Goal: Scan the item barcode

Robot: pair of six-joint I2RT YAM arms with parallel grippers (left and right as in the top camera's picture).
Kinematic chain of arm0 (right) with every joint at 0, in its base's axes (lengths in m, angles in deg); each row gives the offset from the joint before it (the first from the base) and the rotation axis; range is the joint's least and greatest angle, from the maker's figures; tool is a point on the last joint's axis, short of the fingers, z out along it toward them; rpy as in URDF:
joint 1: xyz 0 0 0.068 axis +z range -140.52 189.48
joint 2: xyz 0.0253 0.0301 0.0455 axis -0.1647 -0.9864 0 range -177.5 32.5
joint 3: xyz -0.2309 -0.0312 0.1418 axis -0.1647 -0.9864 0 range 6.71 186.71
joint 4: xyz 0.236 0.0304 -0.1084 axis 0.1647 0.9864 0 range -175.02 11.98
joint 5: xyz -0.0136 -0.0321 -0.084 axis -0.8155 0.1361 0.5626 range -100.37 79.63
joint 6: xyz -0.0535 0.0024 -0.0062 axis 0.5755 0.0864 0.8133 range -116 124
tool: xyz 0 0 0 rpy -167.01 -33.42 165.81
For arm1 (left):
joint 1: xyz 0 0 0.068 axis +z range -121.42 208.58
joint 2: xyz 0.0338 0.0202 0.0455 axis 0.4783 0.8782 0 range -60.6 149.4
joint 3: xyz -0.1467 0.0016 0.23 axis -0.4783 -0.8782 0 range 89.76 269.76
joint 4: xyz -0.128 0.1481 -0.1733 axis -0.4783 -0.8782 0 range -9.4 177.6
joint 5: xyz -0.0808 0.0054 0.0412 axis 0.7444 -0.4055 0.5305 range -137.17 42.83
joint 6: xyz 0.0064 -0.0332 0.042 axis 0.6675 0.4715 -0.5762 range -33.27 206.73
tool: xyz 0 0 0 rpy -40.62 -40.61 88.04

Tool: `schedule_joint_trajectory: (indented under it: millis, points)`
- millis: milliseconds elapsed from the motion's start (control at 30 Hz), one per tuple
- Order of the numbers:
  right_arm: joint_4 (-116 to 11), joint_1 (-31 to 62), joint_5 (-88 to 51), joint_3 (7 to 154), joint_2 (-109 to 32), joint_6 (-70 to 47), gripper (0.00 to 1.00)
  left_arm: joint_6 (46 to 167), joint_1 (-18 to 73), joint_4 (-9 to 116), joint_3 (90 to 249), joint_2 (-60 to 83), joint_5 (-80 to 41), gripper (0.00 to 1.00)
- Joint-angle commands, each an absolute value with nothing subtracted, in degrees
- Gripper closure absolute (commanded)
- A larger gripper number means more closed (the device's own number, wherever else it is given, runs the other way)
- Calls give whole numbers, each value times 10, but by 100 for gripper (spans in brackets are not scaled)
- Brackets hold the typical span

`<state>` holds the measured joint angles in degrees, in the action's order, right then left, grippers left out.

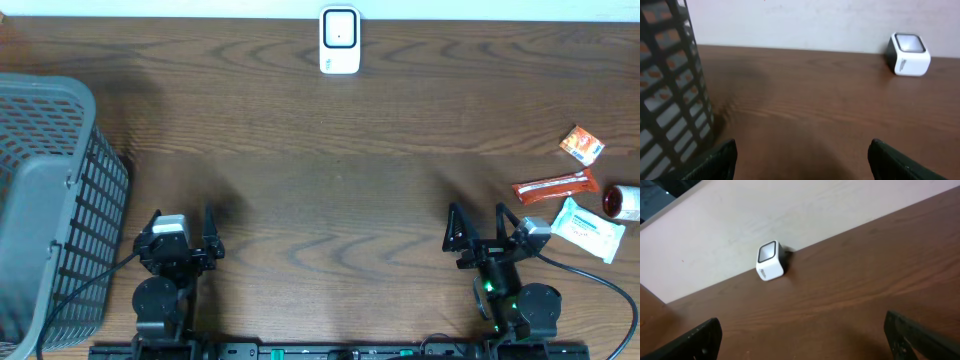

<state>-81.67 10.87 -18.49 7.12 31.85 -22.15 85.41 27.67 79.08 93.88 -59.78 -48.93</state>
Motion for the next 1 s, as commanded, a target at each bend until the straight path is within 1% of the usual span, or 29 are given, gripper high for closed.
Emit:
schedule_joint_trajectory:
  millis: [0,967]
  points:
    - [-815,116,-184,70,322,-225,1,855,280,794,920,-605,-502,16]
    - [-815,116,-184,70,322,-225,1,851,280,800,917,-604,-497,16]
